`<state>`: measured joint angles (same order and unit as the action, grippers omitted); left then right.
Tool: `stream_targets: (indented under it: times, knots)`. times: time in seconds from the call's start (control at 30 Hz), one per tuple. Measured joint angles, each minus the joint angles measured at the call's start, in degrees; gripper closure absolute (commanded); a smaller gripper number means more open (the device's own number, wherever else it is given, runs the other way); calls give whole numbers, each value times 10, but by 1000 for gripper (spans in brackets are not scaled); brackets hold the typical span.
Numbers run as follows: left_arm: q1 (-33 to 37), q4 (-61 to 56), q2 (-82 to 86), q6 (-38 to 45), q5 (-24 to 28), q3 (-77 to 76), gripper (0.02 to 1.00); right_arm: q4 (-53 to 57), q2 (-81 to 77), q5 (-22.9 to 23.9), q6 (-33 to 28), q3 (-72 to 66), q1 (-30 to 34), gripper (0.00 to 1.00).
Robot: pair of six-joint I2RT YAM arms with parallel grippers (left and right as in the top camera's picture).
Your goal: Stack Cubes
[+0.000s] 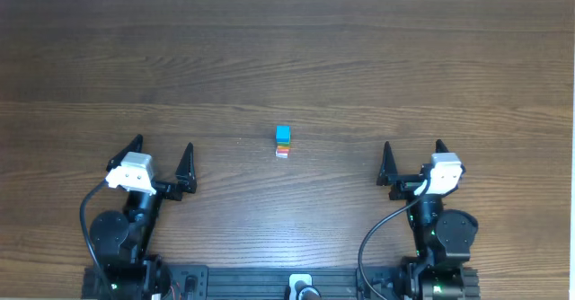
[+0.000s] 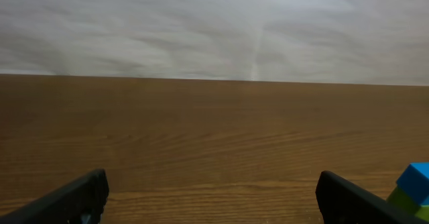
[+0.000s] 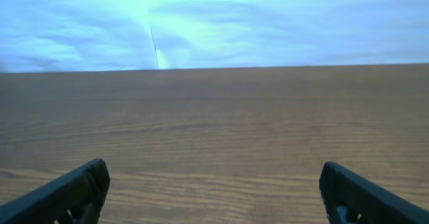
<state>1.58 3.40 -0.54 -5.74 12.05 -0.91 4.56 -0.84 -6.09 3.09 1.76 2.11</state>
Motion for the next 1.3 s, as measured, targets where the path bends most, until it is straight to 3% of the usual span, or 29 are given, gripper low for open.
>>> stream_targets:
  times: [1.3]
  knots:
    - [0,0,0,0,0,0,18,-6,0,2,-3,-9,0,7]
